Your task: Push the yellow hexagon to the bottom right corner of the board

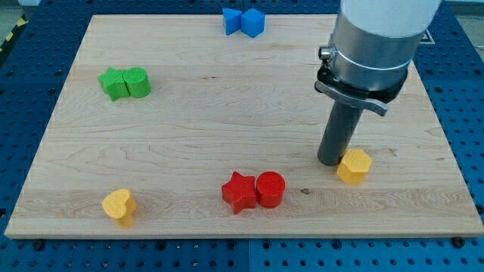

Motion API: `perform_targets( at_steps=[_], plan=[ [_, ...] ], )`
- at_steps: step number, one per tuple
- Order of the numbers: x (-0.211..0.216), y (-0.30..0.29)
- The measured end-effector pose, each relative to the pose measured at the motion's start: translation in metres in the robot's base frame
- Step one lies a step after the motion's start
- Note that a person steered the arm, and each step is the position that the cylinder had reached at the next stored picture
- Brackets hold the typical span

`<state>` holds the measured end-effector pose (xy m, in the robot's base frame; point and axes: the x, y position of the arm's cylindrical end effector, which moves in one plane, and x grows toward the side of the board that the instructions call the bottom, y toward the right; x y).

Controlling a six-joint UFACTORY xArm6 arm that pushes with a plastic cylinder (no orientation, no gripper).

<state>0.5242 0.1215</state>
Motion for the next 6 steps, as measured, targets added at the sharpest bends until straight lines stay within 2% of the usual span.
perform_targets(
  at_steps=[2, 5, 6],
  plan=[
    [0.009, 0.02],
    [0.059, 0.044],
    [0.06, 0.061]
  ],
)
